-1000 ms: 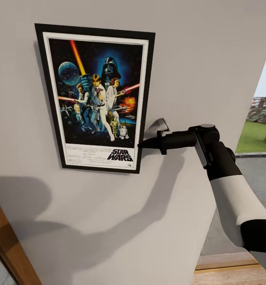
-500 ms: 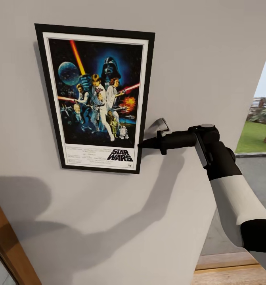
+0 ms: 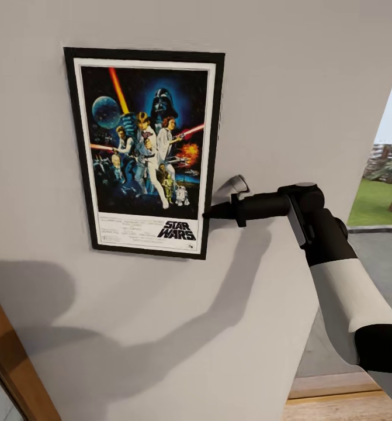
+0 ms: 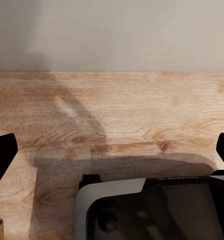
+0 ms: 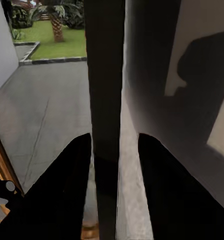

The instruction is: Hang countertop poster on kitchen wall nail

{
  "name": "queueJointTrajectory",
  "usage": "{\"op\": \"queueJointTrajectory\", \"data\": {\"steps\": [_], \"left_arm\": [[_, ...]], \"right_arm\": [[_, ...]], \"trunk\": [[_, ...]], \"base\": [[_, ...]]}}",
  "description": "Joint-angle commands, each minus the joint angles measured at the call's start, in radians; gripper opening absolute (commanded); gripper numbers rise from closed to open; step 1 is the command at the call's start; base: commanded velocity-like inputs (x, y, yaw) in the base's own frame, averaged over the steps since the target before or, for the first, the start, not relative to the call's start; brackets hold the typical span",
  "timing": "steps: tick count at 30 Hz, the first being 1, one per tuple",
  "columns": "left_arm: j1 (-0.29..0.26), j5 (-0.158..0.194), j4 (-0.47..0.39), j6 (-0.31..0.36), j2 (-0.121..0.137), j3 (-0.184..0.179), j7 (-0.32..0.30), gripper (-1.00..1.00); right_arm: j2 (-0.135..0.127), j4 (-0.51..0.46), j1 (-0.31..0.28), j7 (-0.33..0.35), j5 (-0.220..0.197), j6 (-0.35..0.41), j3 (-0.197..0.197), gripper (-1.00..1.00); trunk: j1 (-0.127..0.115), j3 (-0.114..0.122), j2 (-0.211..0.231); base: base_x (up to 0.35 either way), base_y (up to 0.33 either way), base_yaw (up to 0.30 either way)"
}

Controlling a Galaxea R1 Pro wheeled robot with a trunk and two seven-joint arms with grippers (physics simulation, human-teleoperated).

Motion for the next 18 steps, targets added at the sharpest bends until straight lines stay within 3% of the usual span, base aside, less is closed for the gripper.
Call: {"op": "queueJointTrajectory", "data": {"steps": [1,6,18], "left_arm": [[0.0,-0.001,-0.001,-0.001,0.0,0.004,-0.005,1.0],[0.0,-0.001,-0.001,-0.001,0.0,0.004,-0.005,1.0],[0.0,-0.001,-0.001,-0.001,0.0,0.004,-0.005,1.0]], "right_arm": [[-0.002,0.094,0.0,-0.009,0.007,0.034,0.001,1.0],[-0.004,0.102,0.0,-0.06,0.006,0.032,0.002,1.0],[-0.004,0.102,0.0,-0.07,0.002,0.032,0.003,1.0]], "trunk": [[0.001,0.0,0.0],[0.001,0.0,0.0],[0.001,0.0,0.0]], "base": [[0.0,0.0,0.0],[0.0,0.0,0.0],[0.0,0.0,0.0]]}}
